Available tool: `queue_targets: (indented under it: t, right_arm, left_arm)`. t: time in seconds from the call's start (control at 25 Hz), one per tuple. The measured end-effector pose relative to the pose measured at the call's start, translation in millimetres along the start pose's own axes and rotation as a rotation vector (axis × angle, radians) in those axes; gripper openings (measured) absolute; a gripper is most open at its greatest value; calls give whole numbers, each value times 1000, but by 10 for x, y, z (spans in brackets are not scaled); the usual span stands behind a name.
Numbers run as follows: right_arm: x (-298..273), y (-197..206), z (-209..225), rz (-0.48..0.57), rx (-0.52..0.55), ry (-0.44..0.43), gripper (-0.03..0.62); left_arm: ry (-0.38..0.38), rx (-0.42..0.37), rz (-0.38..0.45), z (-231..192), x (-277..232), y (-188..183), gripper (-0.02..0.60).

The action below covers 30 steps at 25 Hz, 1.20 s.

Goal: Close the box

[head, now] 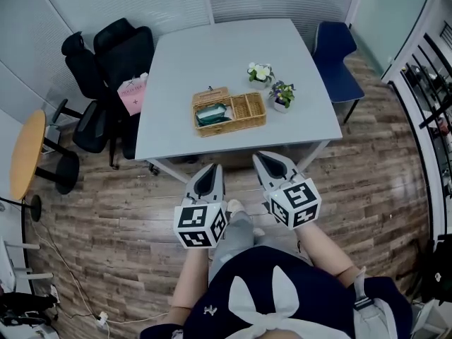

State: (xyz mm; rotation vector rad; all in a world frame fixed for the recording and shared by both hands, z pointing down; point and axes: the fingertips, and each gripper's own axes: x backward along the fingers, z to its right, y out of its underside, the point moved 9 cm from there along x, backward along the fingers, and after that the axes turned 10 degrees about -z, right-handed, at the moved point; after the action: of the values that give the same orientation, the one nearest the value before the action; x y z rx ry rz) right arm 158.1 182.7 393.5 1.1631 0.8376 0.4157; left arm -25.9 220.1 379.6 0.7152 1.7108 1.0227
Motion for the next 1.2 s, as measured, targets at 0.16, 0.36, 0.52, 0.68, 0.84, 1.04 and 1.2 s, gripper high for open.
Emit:
queue_targets:
  t: [0.16,0.36,0.52,0.68,0.84,1.04,1.2]
  right_arm:
    - [-147,-103,94,-1,-10,-15,71]
    - [-329,-203,255,-3,-21,-13,136]
    - [-490,-270,384,-14,-46,-7,176]
    - [-672,-320,527,-31,-94,-24,204]
    - [-856,-367,647,-55,-110,-29,219]
    - [-1097,-431,762,-84,-130,-31,221]
    - [-1296,-453,843,-109,-170,-45,222]
  left_arm:
    - [-2,7,-2,-127,-130,-96,23]
    - [-9,8,-10,-257,-300,-175,23]
    - [-11,15,-21,-378,-433,-230,23]
    - [-11,21,-36,-490,-600,-285,23]
    - [-6,21,-47,-590,-749,-355,23]
    - [-5,36,-56,-773,-904,-427,23]
    - [-1,47,-64,-919,-1034,-465,23]
